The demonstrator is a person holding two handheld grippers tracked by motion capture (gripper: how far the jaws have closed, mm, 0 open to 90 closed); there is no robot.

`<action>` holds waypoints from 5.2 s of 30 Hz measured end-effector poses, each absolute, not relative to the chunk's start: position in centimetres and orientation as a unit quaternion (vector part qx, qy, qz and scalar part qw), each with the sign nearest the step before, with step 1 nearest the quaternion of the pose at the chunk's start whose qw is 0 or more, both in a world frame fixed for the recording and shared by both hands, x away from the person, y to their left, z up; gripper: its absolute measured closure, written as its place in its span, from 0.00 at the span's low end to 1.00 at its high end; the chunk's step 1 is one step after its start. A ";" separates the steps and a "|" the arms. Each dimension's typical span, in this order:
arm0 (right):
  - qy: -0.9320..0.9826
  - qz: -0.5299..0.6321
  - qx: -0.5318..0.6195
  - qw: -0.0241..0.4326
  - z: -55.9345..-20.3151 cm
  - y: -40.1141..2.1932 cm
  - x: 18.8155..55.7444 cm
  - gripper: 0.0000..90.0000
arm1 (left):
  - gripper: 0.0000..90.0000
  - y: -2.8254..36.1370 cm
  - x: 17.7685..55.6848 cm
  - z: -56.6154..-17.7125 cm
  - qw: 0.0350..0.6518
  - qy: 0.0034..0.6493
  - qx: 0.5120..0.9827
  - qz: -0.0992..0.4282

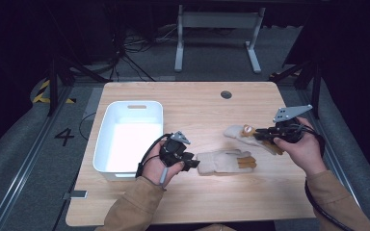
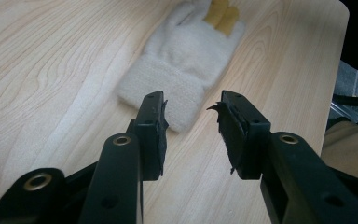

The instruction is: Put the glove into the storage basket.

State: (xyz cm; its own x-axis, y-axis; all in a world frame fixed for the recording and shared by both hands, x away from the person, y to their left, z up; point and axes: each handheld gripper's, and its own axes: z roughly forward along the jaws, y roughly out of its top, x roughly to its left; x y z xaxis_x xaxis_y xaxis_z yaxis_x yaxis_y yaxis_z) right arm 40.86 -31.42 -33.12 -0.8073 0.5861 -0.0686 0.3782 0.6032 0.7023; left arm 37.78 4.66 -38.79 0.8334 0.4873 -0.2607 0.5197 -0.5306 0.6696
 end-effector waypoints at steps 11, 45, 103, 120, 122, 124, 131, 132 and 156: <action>0.895 0.359 0.231 0.128 -33.1 -29.0 41.4 0.90 | 0.69 5.7 37.2 -38.8 0.387 0.302 0.871 -0.016; 0.918 0.363 0.153 0.036 -37.6 -25.6 41.6 0.89 | 0.68 5.8 37.0 -39.0 0.381 0.306 0.872 -0.017; 0.885 0.332 0.310 0.098 -41.6 -34.4 38.4 0.62 | 0.67 2.1 39.3 -41.3 0.347 0.286 0.893 -0.011; 0.916 0.282 0.275 0.071 -44.1 -33.0 38.8 0.52 | 0.60 1.5 39.7 -42.4 0.341 0.276 0.898 -0.005; 0.917 0.284 0.269 0.072 -44.2 -32.8 38.8 0.54 | 0.59 1.3 39.8 -42.6 0.341 0.278 0.898 -0.004; 0.919 0.287 0.263 0.063 -44.3 -32.7 38.9 0.63 | 0.56 1.0 39.9 -42.9 0.337 0.278 0.899 -0.001; 0.923 0.279 0.256 0.062 -44.0 -32.8 38.9 0.83 | 0.54 0.3 40.5 -43.7 0.335 0.297 0.894 0.004; 0.924 0.279 0.256 0.062 -44.1 -32.8 38.9 0.84 | 0.55 0.3 40.6 -43.8 0.332 0.300 0.894 0.005; 0.923 0.281 0.254 0.063 -43.4 -32.6 38.6 0.91 | 0.97 0.2 40.8 -44.0 0.325 0.305 0.895 0.010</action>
